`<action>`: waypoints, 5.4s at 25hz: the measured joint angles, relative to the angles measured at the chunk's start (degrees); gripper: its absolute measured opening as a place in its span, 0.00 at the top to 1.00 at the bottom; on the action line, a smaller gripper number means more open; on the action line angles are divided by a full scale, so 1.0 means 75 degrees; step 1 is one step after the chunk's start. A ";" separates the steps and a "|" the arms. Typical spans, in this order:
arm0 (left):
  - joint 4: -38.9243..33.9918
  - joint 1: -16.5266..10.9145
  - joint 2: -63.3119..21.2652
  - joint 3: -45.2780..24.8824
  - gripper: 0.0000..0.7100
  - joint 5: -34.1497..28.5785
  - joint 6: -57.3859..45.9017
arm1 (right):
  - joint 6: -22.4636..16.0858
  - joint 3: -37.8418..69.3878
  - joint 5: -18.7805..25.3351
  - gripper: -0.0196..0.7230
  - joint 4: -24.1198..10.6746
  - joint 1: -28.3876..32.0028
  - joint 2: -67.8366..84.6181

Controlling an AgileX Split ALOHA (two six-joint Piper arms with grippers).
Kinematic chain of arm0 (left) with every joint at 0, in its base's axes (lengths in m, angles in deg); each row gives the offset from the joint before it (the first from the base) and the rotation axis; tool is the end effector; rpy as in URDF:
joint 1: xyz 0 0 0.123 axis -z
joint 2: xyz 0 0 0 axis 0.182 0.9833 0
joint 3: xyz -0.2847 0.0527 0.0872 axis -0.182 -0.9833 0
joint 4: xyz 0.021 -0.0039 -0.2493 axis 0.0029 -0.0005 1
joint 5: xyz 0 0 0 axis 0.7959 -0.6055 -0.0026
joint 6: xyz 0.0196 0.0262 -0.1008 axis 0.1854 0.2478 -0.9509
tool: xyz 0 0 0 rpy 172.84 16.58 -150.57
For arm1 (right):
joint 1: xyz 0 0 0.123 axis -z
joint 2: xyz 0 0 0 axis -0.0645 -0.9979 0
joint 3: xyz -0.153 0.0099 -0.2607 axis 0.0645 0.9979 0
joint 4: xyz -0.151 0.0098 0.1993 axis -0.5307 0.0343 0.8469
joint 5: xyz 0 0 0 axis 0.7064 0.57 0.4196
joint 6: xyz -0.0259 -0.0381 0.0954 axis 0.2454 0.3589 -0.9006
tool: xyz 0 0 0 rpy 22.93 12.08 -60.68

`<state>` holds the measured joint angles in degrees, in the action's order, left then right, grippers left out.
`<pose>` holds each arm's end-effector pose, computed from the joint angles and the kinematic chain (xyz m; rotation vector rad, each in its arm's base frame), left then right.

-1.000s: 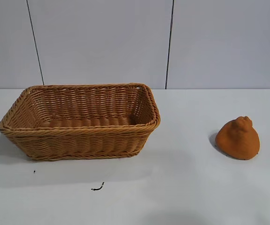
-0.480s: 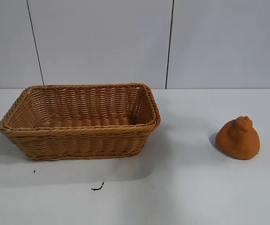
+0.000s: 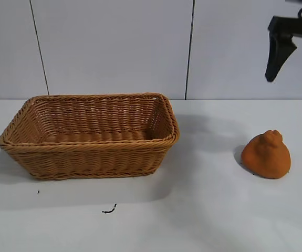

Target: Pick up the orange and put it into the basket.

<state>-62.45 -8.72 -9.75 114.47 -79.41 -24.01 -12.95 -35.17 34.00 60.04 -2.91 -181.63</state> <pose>-0.0119 -0.0009 0.2692 0.0008 2.0469 -0.0548 0.4035 0.0075 0.1918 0.0968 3.0737 0.1909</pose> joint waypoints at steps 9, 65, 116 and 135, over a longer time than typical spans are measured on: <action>0.0000 0.0000 0.0000 0.0000 0.06 0.0000 0.0000 | 0.0008 -0.0005 -0.0454 0.04 0.0053 0.0000 -0.0931; 0.0000 0.0000 0.0000 0.0000 0.06 0.0000 0.0000 | -0.1302 -0.4140 -0.0039 0.91 -0.0348 -0.4477 -0.1335; 0.0000 0.0000 0.0000 0.0000 0.06 0.0000 0.0000 | -0.1139 -0.4178 0.0991 0.11 -0.1706 -0.0286 -0.1228; 0.0000 0.0000 0.0000 0.0000 0.06 0.0000 0.0000 | -0.0780 0.1168 0.0980 0.11 -0.1341 -0.0117 0.3531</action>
<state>-62.45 -8.72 -9.75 114.47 -79.41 -24.01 -18.80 -26.42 41.35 49.99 -3.79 -155.15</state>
